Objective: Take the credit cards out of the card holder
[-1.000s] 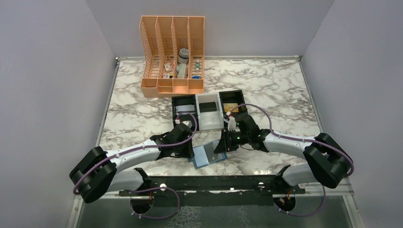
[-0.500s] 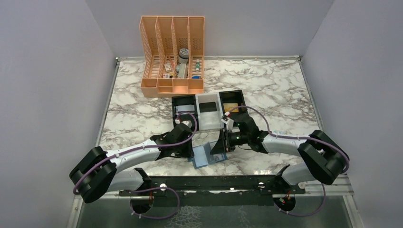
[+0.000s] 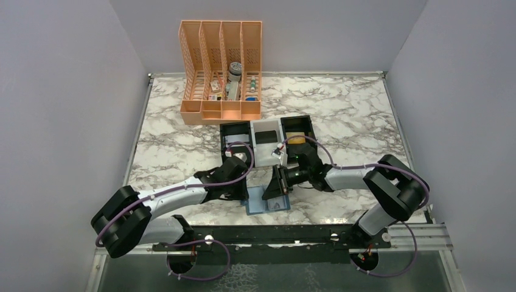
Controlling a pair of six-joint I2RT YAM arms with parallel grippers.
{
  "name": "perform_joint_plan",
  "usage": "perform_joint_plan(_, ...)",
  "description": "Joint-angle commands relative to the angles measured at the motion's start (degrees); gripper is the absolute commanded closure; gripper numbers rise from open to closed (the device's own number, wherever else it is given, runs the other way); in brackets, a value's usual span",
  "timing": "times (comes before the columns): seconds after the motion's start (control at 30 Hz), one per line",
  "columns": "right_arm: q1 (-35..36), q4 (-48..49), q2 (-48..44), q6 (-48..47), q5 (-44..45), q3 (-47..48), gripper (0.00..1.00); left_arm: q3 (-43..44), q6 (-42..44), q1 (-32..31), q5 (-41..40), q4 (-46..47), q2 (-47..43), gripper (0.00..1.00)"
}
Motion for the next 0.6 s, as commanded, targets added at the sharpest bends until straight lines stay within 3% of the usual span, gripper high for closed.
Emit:
perform_joint_plan(0.0,0.76,2.46,2.13,-0.58,-2.11,2.43,0.73,1.61,-0.52,-0.28,-1.86,0.87,-0.33,0.79)
perform_joint_plan(0.17,0.79,4.16,2.58,-0.03,-2.64,3.29,0.68,0.87,-0.66,-0.28,-2.44,0.59,-2.28,0.79)
perform_joint_plan(0.33,0.82,15.81,2.39,6.47,-3.6,1.32,0.65,0.85,-0.76,-0.24,-3.0,-0.28,-3.1,0.8)
perform_joint_plan(0.57,0.85,16.69,3.05,8.01,-3.1,2.36,0.65,1.37,-1.73,-0.24,-5.63,-3.57,-5.31,0.77)
